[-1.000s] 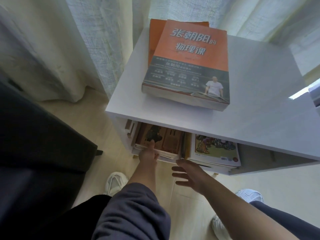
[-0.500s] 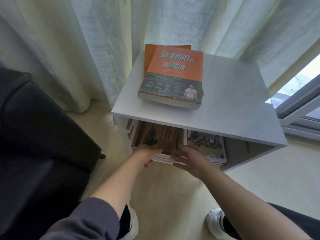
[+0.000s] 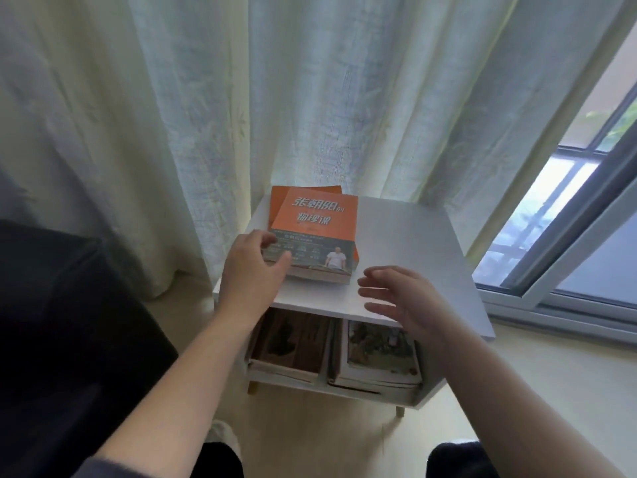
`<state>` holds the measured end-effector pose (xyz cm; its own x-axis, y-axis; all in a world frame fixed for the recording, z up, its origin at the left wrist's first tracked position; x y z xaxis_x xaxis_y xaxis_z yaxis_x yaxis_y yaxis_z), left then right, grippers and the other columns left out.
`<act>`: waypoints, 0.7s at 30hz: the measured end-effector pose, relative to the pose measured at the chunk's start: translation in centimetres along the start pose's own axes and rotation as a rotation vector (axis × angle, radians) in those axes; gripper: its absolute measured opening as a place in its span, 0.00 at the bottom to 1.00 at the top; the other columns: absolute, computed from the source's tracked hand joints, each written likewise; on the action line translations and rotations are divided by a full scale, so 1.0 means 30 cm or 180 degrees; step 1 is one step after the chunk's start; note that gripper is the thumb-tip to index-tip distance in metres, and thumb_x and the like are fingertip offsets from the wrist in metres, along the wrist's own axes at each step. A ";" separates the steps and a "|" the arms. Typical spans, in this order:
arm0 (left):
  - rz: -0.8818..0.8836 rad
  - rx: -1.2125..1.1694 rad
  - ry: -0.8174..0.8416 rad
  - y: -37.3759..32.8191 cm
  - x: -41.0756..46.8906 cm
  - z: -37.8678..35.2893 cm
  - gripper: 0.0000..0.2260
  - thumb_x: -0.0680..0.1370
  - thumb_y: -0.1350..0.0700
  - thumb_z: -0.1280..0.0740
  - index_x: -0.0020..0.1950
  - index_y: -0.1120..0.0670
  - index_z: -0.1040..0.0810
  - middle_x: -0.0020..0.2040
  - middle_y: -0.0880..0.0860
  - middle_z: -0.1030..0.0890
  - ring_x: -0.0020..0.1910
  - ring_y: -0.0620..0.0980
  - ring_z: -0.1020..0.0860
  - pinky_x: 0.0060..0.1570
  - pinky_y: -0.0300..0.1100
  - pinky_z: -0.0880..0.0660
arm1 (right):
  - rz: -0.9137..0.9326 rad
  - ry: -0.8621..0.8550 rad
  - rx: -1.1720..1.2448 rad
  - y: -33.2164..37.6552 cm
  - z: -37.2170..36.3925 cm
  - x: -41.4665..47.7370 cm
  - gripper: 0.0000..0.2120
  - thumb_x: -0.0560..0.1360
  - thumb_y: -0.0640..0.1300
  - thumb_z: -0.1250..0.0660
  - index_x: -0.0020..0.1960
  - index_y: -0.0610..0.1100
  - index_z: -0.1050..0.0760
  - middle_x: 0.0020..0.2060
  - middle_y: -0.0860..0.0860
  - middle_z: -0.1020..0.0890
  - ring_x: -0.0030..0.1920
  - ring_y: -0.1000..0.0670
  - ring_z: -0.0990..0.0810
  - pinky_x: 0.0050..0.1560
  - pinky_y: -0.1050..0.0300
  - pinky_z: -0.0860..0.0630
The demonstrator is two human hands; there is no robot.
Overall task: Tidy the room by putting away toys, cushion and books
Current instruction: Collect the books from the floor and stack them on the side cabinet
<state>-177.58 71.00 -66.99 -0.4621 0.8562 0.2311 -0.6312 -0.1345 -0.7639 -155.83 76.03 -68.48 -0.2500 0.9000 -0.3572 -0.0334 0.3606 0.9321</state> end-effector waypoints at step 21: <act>0.2062 -0.2539 0.1533 0.067 0.194 -0.194 0.13 0.73 0.58 0.28 0.56 0.62 0.22 0.47 0.59 0.15 0.42 0.54 0.17 0.44 0.46 0.21 | 0.0043 -0.0062 -0.0372 0.019 0.045 0.260 0.07 0.79 0.41 0.35 0.52 0.39 0.21 0.46 0.44 0.15 0.40 0.49 0.17 0.38 0.60 0.22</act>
<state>-177.91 78.61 -70.69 -0.1609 0.8671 -0.4715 0.2961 -0.4133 -0.8611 -156.49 83.59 -70.83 -0.2325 0.9096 -0.3444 -0.1429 0.3184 0.9371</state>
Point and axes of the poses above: each hand's wrist, its own x-axis towards the middle knuckle, its own z-axis out of the back of the hand, y = z × x, the point moved 2 cm from there along x, towards the middle knuckle
